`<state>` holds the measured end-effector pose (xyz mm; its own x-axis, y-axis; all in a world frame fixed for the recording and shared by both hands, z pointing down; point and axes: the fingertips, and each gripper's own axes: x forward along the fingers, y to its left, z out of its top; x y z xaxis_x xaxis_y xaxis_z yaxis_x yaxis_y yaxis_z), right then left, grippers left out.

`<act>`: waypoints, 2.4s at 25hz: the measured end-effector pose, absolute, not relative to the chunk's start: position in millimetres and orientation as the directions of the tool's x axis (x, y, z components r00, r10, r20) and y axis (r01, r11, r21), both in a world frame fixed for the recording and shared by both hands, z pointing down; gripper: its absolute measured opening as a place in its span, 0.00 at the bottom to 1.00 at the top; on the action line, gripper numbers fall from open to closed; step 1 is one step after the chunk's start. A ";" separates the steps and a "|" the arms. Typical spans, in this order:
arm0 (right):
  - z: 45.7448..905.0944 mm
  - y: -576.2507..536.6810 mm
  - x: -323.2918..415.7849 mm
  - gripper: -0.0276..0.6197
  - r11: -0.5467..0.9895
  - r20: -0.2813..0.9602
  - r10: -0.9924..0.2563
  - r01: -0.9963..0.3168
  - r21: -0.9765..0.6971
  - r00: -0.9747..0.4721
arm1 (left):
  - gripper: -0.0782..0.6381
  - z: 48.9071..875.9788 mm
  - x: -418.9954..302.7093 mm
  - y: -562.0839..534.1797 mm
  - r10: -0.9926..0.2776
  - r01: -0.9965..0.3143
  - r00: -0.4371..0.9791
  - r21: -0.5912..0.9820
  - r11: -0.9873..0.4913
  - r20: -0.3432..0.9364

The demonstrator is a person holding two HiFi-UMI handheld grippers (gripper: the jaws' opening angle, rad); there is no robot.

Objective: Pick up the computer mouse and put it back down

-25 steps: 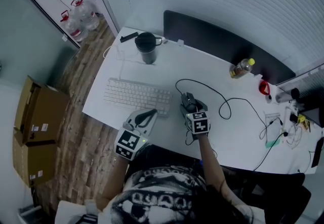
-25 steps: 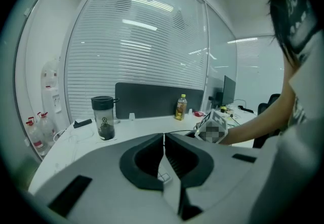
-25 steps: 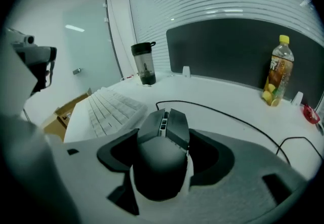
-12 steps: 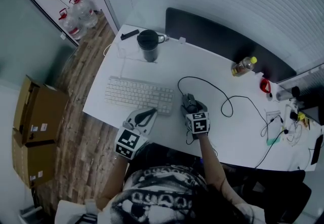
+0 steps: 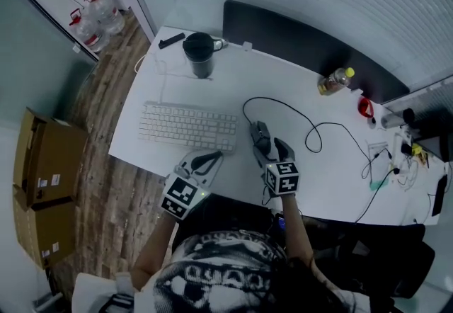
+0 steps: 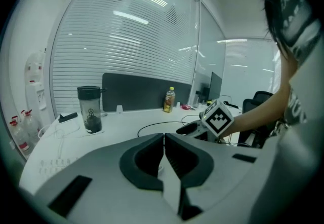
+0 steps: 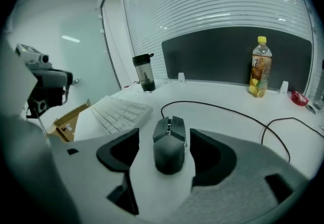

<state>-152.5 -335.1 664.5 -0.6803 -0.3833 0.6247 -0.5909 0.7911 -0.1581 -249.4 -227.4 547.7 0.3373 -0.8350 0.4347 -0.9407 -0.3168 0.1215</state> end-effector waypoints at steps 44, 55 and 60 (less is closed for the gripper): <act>524.9 -126.6 36.2 0.03 0.899 0.280 -0.321 -0.384 -0.211 -0.905 | 0.12 519.1 -34.8 -60.3 -0.883 -0.969 0.239 0.045 -0.242 0.403; 514.3 -94.6 72.1 0.03 0.906 0.270 -0.348 -0.396 -0.148 -0.898 | 0.12 516.8 15.1 -29.7 -0.877 -0.952 0.295 0.039 -0.303 0.380; 510.0 -85.1 69.7 0.03 0.916 0.256 -0.333 -0.375 -0.138 -0.908 | 0.12 513.3 16.0 -21.2 -0.883 -0.955 0.283 0.028 -0.294 0.373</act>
